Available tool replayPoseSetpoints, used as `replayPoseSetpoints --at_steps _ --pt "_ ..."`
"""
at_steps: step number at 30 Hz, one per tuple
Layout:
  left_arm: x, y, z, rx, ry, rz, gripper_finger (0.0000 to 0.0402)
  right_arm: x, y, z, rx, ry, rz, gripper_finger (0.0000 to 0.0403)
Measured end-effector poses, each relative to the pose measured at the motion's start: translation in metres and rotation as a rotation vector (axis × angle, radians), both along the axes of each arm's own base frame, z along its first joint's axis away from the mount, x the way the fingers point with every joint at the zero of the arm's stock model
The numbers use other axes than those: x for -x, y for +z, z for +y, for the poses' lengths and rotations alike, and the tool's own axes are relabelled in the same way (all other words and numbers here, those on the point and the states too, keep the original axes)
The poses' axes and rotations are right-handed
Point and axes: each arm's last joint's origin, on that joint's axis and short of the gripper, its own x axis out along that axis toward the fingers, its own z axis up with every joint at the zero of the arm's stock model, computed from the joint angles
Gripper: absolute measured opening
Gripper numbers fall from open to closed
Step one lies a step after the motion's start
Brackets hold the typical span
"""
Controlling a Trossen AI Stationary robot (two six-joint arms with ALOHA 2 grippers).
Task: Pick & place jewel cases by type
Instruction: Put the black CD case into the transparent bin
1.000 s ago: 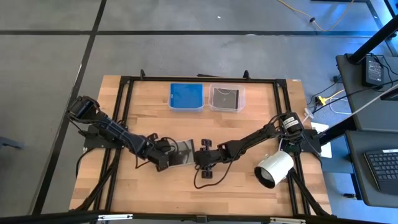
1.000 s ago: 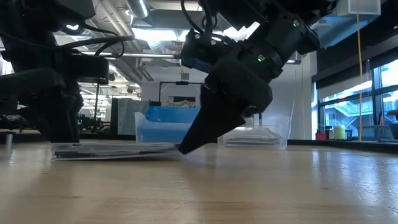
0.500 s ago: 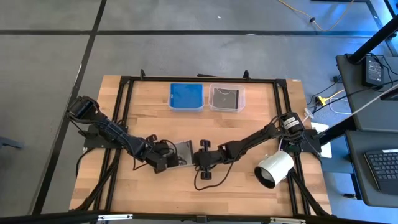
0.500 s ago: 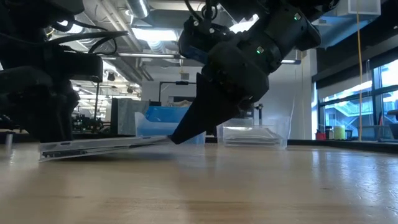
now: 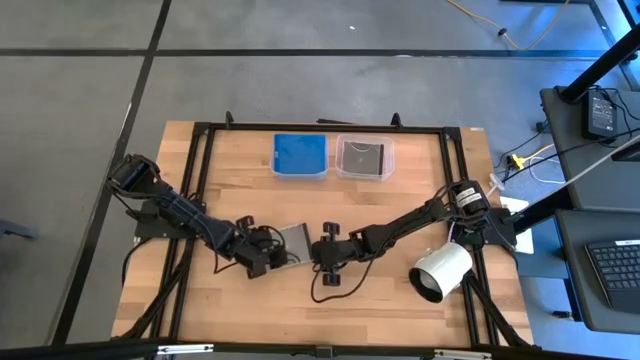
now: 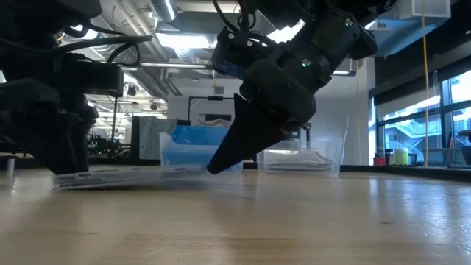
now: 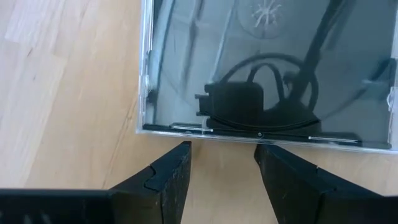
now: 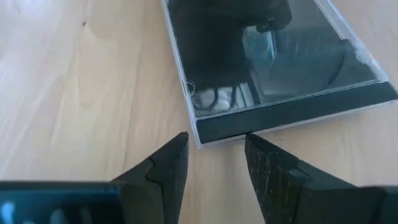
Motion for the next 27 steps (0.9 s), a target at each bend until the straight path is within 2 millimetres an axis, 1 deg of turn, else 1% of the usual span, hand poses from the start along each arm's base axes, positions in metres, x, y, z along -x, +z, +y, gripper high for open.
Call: replayPoseSetpoints --at_steps 5,12,15,19,22,24,27 --pt "0.001 0.0 0.0 0.009 -0.022 0.018 0.0185 0.001 -0.001 0.0 0.004 0.001 0.014 0.0163" --pt "0.001 -0.001 0.0 -0.019 -0.107 0.041 0.0185 0.003 -0.003 -0.001 0.006 0.003 0.035 0.0163" --pt "0.001 -0.001 0.0 -0.02 -0.106 0.043 0.0192 0.003 -0.003 -0.001 0.007 0.003 0.04 0.0163" --pt "0.003 0.001 0.001 -0.027 -0.114 0.055 0.022 0.003 -0.003 -0.001 0.006 0.002 0.041 0.0163" --pt "0.007 0.011 0.003 -0.005 -0.077 0.122 0.0249 0.003 -0.003 -0.001 0.006 0.001 0.041 0.0163" --pt "0.014 0.018 0.007 -0.021 -0.079 0.177 0.0267 0.003 -0.003 -0.001 0.005 -0.001 0.041 0.0163" --pt "0.012 0.033 0.008 -0.023 -0.08 0.077 0.0287 0.003 -0.003 -0.002 0.003 -0.003 0.042 0.0163"
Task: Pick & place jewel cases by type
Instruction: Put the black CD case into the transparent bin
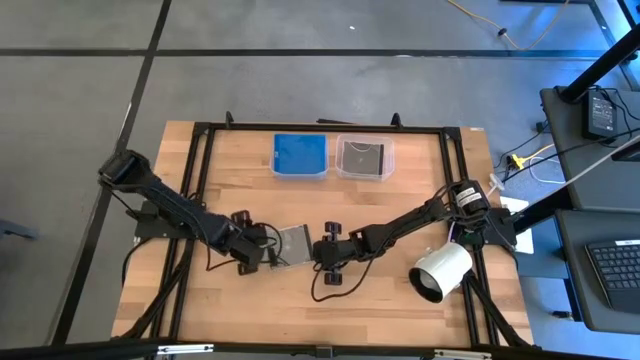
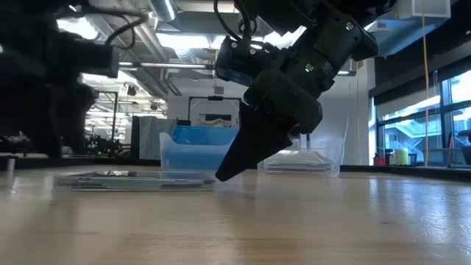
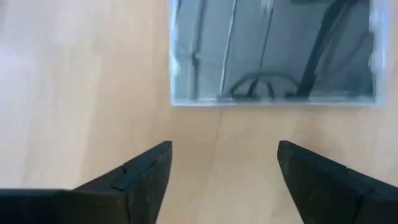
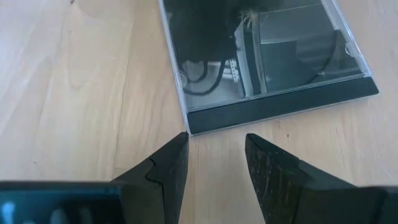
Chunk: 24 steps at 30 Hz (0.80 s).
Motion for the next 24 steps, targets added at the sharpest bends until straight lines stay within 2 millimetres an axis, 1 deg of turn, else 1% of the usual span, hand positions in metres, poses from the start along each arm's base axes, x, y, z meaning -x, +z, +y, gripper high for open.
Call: replayPoseSetpoints --at_steps 5,8,13,17,20,24 --pt "0.005 0.011 0.003 -0.009 0.007 -0.044 0.0296 0.0 0.0 0.0 -0.002 -0.003 0.003 0.0163" --pt "0.005 0.013 0.005 -0.043 -0.018 -0.045 0.0294 0.0 0.0 0.0 -0.012 -0.016 0.003 0.0163" --pt "-0.002 0.008 0.018 -0.086 -0.15 0.032 0.0293 0.0 0.0 0.0 -0.022 -0.029 0.003 0.0163" --pt "-0.008 0.002 0.032 -0.075 -0.206 0.094 0.0292 0.0 0.0 0.0 -0.034 -0.043 0.003 0.0163" --pt "-0.014 -0.001 0.041 -0.037 -0.228 0.108 0.0292 0.001 -0.001 0.0 -0.036 -0.046 0.004 0.0163" --pt "-0.024 -0.004 0.05 -0.012 -0.293 0.08 0.0292 0.001 -0.001 0.0 -0.036 -0.047 0.006 0.0163"
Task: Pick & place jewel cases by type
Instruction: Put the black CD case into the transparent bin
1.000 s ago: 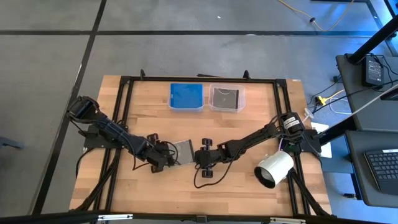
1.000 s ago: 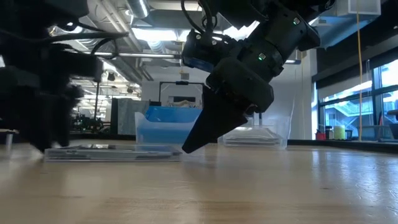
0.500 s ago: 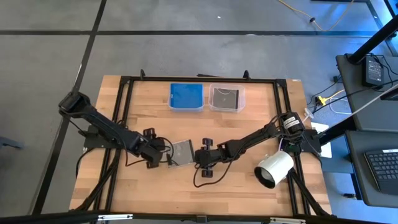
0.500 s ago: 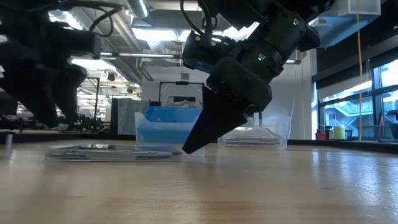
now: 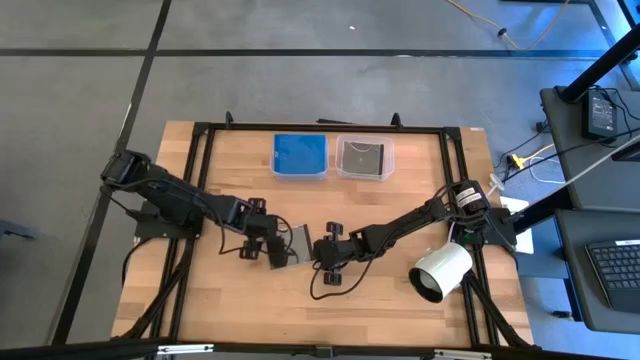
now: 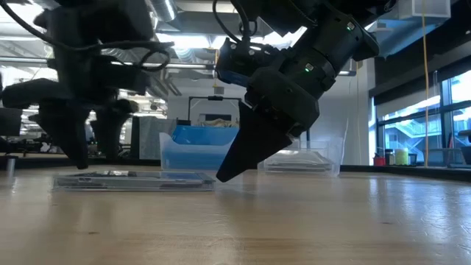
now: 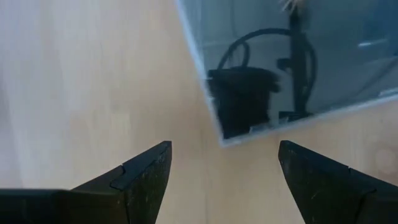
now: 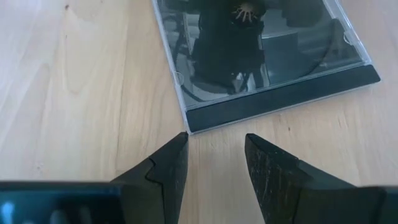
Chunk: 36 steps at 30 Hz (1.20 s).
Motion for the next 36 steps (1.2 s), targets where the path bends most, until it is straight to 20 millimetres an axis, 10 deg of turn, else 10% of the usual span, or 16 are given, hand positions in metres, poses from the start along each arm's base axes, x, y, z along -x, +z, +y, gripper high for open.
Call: replayPoseSetpoints --at_steps 11,36 --pt "-0.013 -0.029 0.008 0.107 -0.084 0.122 0.0292 0.002 -0.002 -0.001 -0.004 -0.016 0.027 0.0163" --pt "-0.02 -0.023 -0.003 0.13 0.007 -0.024 0.0247 0.0 -0.01 0.003 -0.055 -0.057 0.018 0.0163"
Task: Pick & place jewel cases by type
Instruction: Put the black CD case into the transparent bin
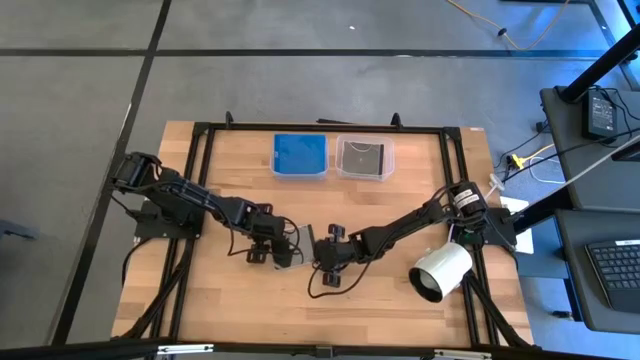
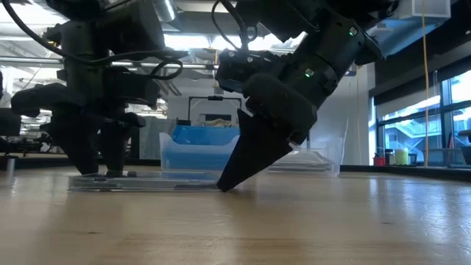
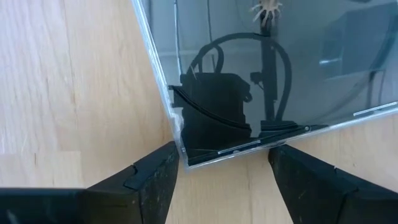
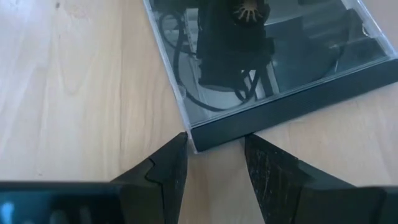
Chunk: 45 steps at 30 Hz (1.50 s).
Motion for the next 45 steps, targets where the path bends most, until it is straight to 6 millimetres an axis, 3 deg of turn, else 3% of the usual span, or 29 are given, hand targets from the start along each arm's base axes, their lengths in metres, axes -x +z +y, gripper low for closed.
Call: replayPoseSetpoints --at_steps 20,28,45 --pt "0.0 0.0 -0.001 0.004 0.024 0.002 0.0246 -0.002 0.001 0.003 0.093 0.046 -0.05 0.0163" --pt "0.0 0.0 -0.001 0.002 0.025 0.004 0.0246 -0.001 0.012 0.016 0.113 0.108 -0.115 0.0163" --pt "0.0 0.0 -0.001 -0.002 0.037 0.003 0.0246 -0.012 0.03 0.022 0.17 0.205 -0.294 0.0163"
